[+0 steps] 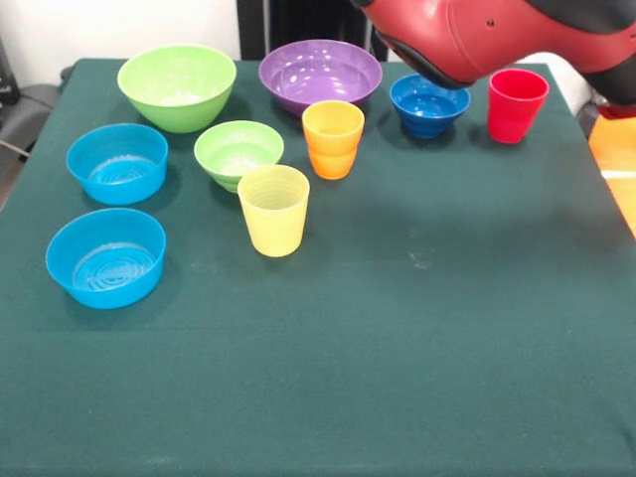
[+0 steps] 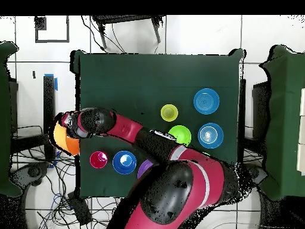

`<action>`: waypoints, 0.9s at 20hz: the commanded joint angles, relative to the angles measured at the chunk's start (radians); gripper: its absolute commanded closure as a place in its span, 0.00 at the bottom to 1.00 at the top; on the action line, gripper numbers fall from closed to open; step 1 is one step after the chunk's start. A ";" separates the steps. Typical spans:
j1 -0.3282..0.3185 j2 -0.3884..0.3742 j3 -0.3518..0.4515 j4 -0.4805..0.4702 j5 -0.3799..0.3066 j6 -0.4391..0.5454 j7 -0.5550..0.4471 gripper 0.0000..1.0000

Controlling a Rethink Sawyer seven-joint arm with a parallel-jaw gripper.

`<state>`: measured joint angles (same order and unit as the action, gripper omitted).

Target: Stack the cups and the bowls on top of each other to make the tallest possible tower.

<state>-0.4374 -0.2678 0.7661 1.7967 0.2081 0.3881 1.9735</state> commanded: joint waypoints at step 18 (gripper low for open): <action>-0.004 -0.041 -0.069 -0.235 0.056 0.370 0.064 1.00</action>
<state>-0.4327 -0.2938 0.7606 1.6964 0.2333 0.6061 1.9735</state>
